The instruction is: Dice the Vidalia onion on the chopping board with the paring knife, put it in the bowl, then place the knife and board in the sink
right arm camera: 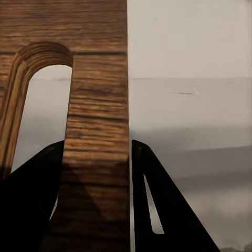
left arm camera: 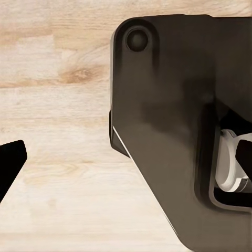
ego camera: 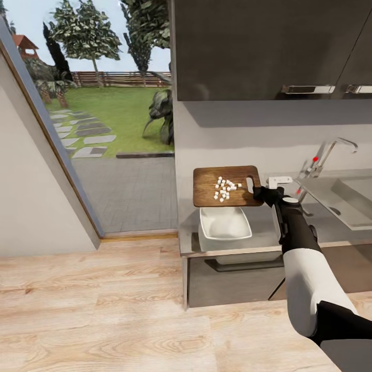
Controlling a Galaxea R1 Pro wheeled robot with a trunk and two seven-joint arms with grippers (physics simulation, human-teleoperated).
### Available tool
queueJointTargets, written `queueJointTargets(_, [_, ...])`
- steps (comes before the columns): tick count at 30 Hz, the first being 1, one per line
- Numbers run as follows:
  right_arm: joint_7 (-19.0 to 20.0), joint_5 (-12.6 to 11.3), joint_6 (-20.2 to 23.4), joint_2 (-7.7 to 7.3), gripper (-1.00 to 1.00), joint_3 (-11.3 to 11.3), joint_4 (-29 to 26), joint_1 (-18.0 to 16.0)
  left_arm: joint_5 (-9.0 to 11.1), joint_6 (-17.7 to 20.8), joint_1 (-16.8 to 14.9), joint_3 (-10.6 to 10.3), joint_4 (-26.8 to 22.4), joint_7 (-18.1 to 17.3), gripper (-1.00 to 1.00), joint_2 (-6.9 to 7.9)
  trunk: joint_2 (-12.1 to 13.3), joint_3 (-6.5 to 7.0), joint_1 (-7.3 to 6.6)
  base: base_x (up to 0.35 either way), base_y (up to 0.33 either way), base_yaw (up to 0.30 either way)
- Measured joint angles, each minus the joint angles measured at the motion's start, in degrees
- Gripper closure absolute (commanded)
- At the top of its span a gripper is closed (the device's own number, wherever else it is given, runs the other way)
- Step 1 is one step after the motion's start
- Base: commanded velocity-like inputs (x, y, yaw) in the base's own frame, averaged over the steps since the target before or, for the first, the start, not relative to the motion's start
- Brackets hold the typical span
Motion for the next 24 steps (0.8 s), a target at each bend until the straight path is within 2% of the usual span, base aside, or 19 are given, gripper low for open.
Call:
queueJointTargets(7, [0.1, 0.1, -1.6, -0.06, 1.00, -0.5, 0.1, 0.0, 0.1, 0.0, 0.0, 0.0, 0.0, 0.0, -1.00, 0.00, 0.0, 0.00, 0.00, 0.000, 0.000, 0.000])
queueJointTargets(9, [0.3, 0.3, -2.2, -0.04, 1.00, -3.9, 0.0, 0.0, 0.1, 0.0, 0.0, 0.0, 0.1, 0.0, -1.00, 0.00, 0.0, 0.01, 0.00, 0.000, 0.000, 0.000])
queueJointTargets(12, [1.1, -0.1, -3.2, 0.02, 1.00, -5.7, 0.1, 0.0, 0.1, 0.0, 0.0, 0.0, 0.4, 0.0, -1.00, 0.00, 0.0, 0.00, 0.00, 0.000, 0.000, 0.000])
queueJointTargets(24, [1.6, -0.1, -4.0, 0.19, 1.00, -6.1, 0.1, 0.0, 0.1, 0.0, 0.0, 0.0, 0.7, 0.0, -1.00, 0.00, 0.0, 0.00, 0.00, 0.000, 0.000, 0.000])
